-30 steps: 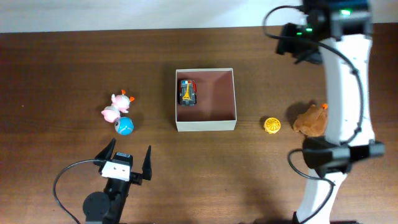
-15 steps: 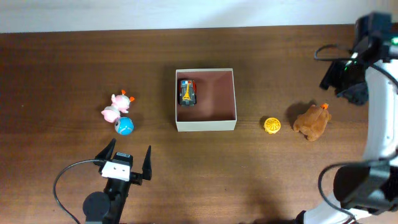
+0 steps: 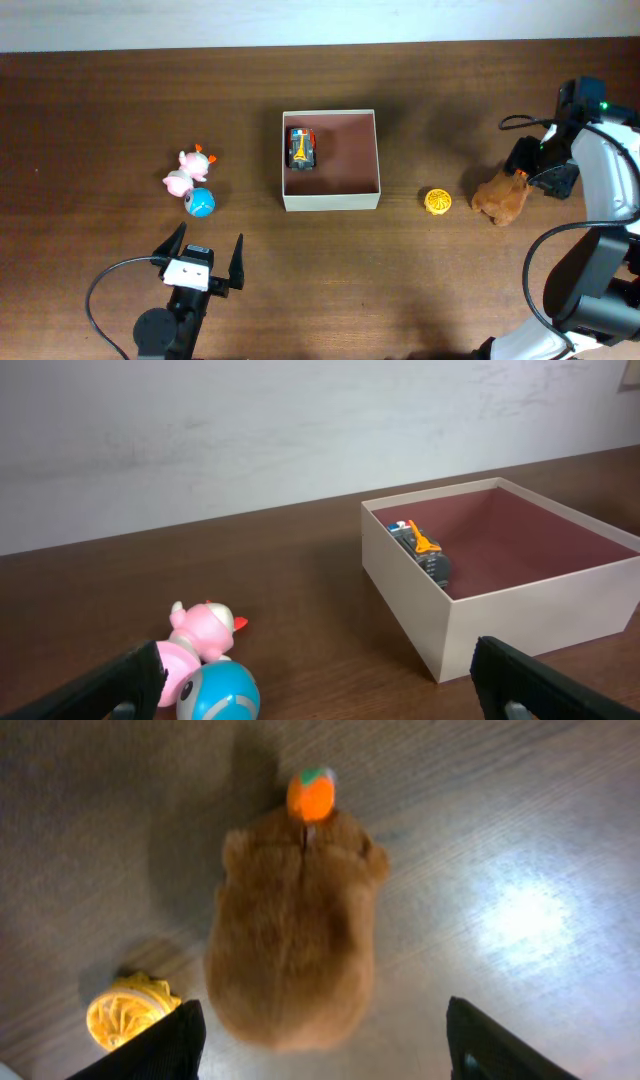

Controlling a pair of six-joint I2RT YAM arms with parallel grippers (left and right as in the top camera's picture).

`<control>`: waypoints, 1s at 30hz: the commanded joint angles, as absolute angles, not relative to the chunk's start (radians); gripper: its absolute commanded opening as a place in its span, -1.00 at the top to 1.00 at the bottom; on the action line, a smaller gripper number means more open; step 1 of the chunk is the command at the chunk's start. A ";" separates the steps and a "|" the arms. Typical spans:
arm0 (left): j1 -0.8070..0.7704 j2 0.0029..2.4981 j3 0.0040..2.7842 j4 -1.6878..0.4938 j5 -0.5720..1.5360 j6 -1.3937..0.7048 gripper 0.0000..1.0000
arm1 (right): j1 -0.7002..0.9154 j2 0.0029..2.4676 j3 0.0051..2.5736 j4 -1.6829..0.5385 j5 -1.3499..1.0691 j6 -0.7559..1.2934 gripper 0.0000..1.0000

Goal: Pack container
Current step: 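Grasp the brown plush hamster with the right gripper and lift it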

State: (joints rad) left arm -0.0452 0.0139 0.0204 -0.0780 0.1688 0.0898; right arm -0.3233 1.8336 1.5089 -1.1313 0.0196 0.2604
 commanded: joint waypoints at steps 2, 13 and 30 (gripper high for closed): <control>-0.040 0.006 0.015 -0.077 0.177 0.103 -0.99 | -0.327 1.830 1.422 -1.050 -0.017 0.270 -0.43; -0.040 0.006 0.015 -0.077 0.176 0.103 -0.99 | -0.327 1.842 1.340 -0.949 -0.053 0.270 0.54; -0.040 0.006 0.015 -0.077 0.176 0.103 -0.99 | -0.292 1.840 1.543 -1.138 -0.177 0.177 0.92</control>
